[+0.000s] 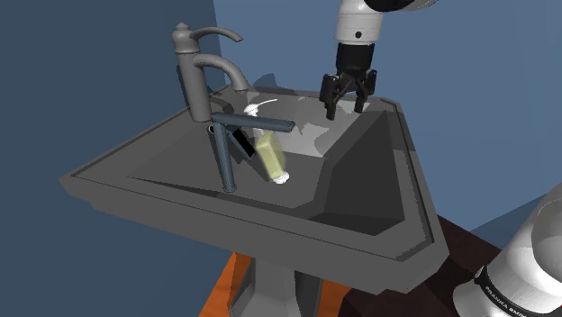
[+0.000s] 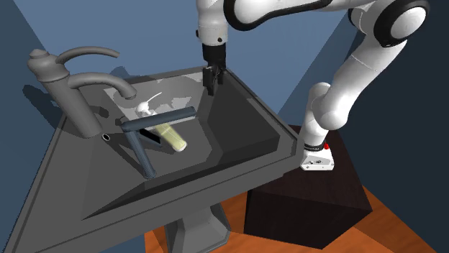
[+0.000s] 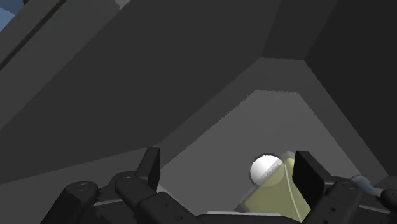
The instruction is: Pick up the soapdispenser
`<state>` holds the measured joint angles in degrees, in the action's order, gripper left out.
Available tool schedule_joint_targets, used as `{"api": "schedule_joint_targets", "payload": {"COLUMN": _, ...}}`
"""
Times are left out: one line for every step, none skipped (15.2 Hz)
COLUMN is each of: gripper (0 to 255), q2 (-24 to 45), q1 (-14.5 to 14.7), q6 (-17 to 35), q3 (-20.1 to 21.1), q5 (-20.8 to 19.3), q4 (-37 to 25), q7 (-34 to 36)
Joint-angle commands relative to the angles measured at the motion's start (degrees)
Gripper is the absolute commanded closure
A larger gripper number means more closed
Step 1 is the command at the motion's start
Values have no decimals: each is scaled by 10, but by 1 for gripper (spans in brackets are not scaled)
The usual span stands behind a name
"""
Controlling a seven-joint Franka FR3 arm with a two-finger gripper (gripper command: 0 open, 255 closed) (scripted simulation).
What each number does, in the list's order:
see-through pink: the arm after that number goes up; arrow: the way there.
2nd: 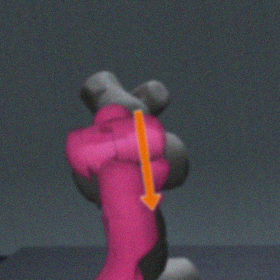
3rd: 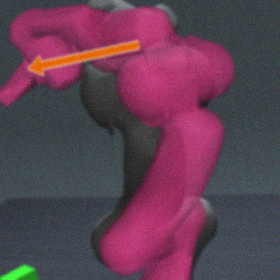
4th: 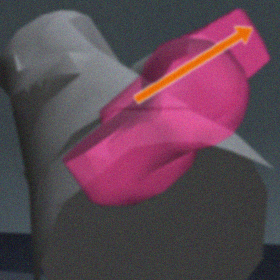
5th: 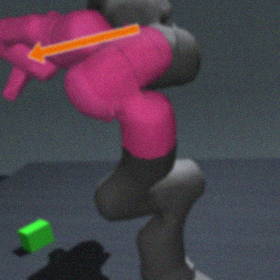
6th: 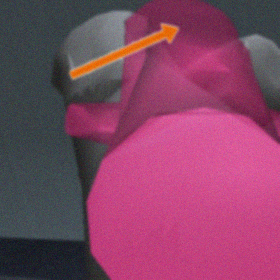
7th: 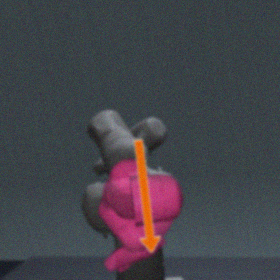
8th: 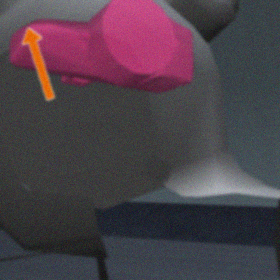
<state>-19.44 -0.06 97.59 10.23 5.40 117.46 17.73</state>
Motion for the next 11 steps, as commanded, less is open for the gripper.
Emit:
{"api": "schedule_joint_targets", "payload": {"gripper": 0, "q2": 41, "q1": -1, "q6": 19, "q3": 14, "q5": -2, "q4": -24, "q7": 37}}
{"api": "schedule_joint_targets", "payload": {"gripper": 0, "q2": 63, "q1": -2, "q6": 25, "q3": 19, "q5": -5, "q4": -40, "q7": 53}}
{"api": "schedule_joint_targets", "payload": {"gripper": 0, "q2": 85, "q1": -2, "q6": 30, "q3": 24, "q5": -9, "q4": -57, "q7": 70}}
{"api": "schedule_joint_targets", "payload": {"gripper": 0, "q2": 107, "q1": -2, "q6": 34, "q3": 29, "q5": -13, "q4": -75, "q7": 87}}
{"api": "schedule_joint_targets", "payload": {"gripper": 0, "q2": 130, "q1": -2, "q6": 38, "q3": 33, "q5": -17, "q4": -94, "q7": 103}}
{"api": "schedule_joint_targets", "payload": {"gripper": 0, "q2": 153, "q1": -2, "q6": 41, "q3": 36, "q5": -22, "q4": -114, "q7": 120}}
{"api": "schedule_joint_targets", "payload": {"gripper": 0, "q2": 176, "q1": -1, "q6": 43, "q3": 39, "q5": -28, "q4": -135, "q7": 136}}
{"api": "schedule_joint_targets", "payload": {"gripper": 0, "q2": 199, "q1": 1, "q6": 44, "q3": 42, "q5": -33, "q4": -157, "q7": 152}}
{"api": "schedule_joint_targets", "payload": {"gripper": 0, "q2": 223, "q1": 2, "q6": 45, "q3": 43, "q5": -39, "q4": -179, "q7": 168}}
{"api": "schedule_joint_targets", "payload": {"gripper": 0, "q2": 247, "q1": 5, "q6": 44, "q3": 45, "q5": -46, "q4": -203, "q7": 183}}
{"api": "schedule_joint_targets", "payload": {"gripper": 0, "q2": 271, "q1": 8, "q6": 43, "q3": 45, "q5": -52, "q4": -229, "q7": 198}}
